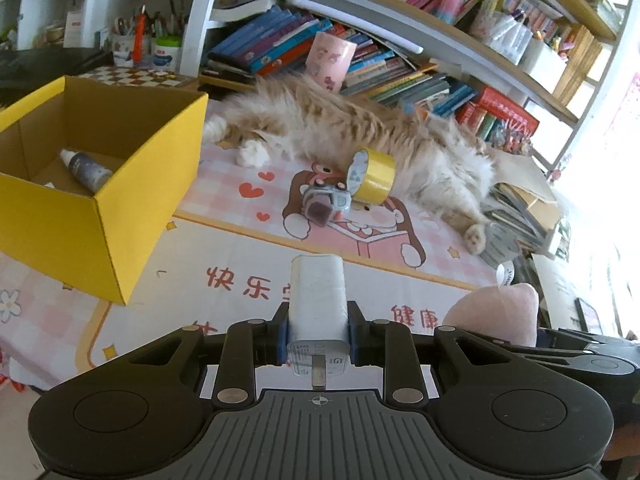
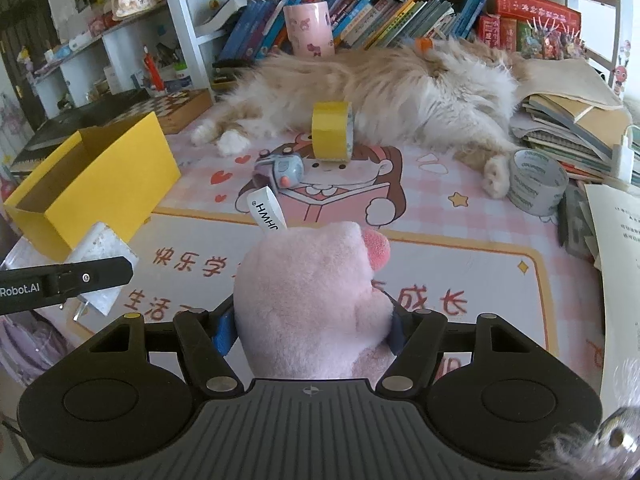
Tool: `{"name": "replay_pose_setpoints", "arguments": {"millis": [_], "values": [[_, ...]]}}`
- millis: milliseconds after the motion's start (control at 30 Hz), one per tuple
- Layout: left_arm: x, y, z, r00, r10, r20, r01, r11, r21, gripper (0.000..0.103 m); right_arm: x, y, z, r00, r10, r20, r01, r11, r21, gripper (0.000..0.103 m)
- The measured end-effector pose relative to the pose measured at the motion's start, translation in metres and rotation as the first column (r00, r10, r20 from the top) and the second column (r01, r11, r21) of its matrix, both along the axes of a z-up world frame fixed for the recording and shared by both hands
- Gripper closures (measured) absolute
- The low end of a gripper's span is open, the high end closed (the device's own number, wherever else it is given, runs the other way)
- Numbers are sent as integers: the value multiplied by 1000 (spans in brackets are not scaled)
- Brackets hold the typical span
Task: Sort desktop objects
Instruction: 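Lift the pig and charger and carry both toward the yellow box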
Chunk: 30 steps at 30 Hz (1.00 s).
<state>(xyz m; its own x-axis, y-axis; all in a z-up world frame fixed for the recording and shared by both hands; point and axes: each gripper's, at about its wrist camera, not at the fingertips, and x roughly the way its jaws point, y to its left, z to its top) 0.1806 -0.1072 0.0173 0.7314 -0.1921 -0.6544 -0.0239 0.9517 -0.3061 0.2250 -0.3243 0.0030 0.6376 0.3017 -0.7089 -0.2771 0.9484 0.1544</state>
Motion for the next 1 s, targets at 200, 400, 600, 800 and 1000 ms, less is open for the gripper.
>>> {"name": "replay_pose_setpoints", "arguments": {"millis": [200,400,600,800,1000], "values": [[-18,16,2,1000,-24,11,24,999,21,78,-18,23,1,1000,6,-2,-6,1000,-17,38],[-39,33,0,999,-40,4,40,999,30,78,-34,44,3,1000,5,15,-5,1000,-28,38],[-64,53,-2,1000,-28,-1,28,999,40,78,-50,68,1,1000,23,-5,-23,999,-49,38],[-78,71,-3,999,-40,-10,40,998,40,78,-69,84,4,1000,5,5,-5,999,-51,38],[-91,84,-1,997,-73,-2,73,996,42,78,-87,102,5,1000,1,6,-1,998,-56,38]]}}
